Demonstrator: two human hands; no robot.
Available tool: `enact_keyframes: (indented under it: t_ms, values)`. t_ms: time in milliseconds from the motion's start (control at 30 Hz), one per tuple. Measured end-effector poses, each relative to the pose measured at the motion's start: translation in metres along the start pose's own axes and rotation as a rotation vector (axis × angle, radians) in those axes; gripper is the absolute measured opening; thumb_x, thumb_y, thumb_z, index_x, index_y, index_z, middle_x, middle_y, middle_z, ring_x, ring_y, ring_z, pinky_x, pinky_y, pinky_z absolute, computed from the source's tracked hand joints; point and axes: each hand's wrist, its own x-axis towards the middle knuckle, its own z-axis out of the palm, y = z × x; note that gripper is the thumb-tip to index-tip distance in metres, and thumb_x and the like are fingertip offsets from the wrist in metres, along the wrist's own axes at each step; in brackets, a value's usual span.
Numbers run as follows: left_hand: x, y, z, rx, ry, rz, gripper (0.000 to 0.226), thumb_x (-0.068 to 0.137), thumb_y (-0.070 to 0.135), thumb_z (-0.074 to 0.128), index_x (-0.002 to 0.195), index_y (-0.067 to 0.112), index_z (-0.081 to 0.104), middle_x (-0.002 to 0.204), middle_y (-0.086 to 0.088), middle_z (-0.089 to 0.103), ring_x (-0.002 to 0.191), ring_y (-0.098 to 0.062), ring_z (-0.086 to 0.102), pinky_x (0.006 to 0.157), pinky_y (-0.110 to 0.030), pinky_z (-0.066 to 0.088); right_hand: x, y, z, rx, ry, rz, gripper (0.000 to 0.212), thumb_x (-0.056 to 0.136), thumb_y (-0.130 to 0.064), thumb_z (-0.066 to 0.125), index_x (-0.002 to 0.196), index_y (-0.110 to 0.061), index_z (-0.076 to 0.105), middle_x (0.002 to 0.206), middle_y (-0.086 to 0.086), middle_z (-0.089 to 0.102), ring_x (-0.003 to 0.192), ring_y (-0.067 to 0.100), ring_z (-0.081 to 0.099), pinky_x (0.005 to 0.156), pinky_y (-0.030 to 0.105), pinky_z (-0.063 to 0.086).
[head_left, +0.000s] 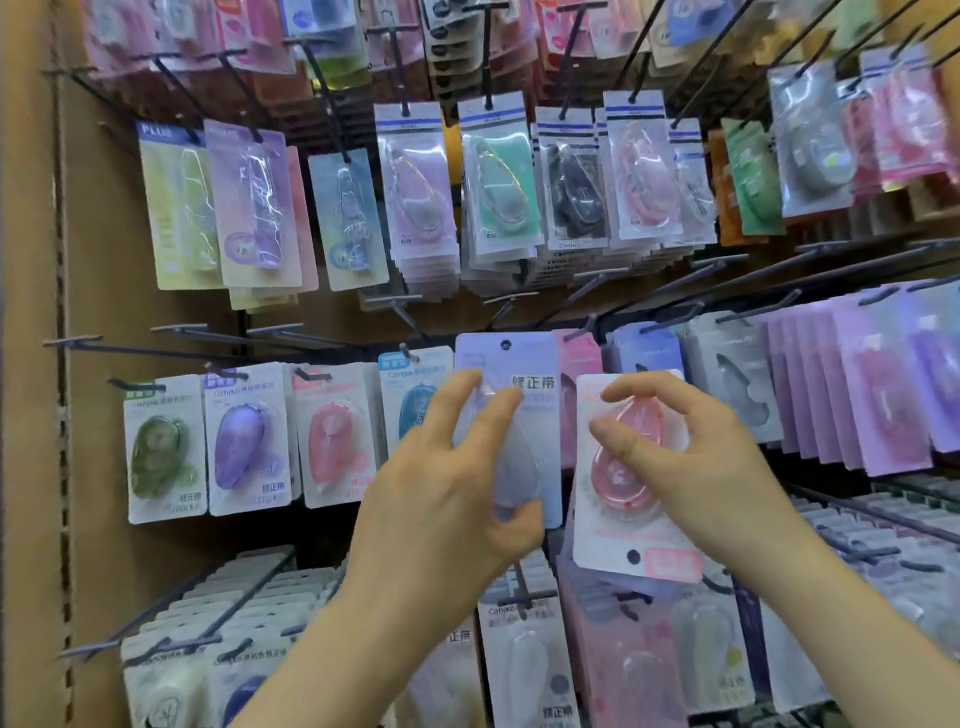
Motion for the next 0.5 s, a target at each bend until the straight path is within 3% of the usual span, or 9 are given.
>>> enact_keyframes:
  t_ms: [133,233,367,500]
  values:
    - [0.022,0.001,0.012,0.015,0.007,-0.02,0.081,0.07,0.04,0.076,0.143,0.027,0.043,0.153,0.0,0.032,0.09,-0.028,0.063,0.065,-0.028,0.045,-0.007,0.009,-0.002,0.009,-0.003,0.038,0.013,0.082,-0.032,0.074,0.091,-0.036,0.067,0.097,-0.017,0.065,0.089,-0.002,0.057,0.067,0.003,0.04]
    - [0.023,0.004,0.02,0.025,-0.028,-0.035,0.082,0.081,0.045,0.067,0.151,0.031,0.028,0.159,0.005,0.014,0.109,-0.025,0.057,0.08,-0.029,0.045,-0.01,0.014,-0.004,0.012,-0.014,0.063,0.014,0.082,-0.032,0.074,0.091,-0.039,0.066,0.098,-0.018,0.065,0.092,-0.008,0.056,0.069,0.001,0.039]
    - [0.021,0.005,0.022,0.058,-0.011,-0.019,0.082,0.084,0.051,0.061,0.153,0.032,0.021,0.16,0.005,0.01,0.113,-0.022,0.055,0.085,-0.027,0.045,-0.011,0.015,-0.009,0.034,-0.027,0.083,0.013,0.082,-0.035,0.073,0.091,-0.042,0.066,0.096,-0.023,0.064,0.089,-0.006,0.058,0.065,0.003,0.041]
    - [0.022,0.005,0.022,0.086,-0.032,0.008,0.082,0.086,0.055,0.056,0.154,0.034,0.014,0.161,0.005,0.004,0.119,-0.02,0.052,0.09,-0.026,0.043,-0.012,0.014,-0.009,0.086,-0.047,0.107,0.013,0.081,-0.035,0.074,0.092,-0.041,0.068,0.097,-0.016,0.066,0.081,-0.003,0.061,0.061,0.005,0.044]
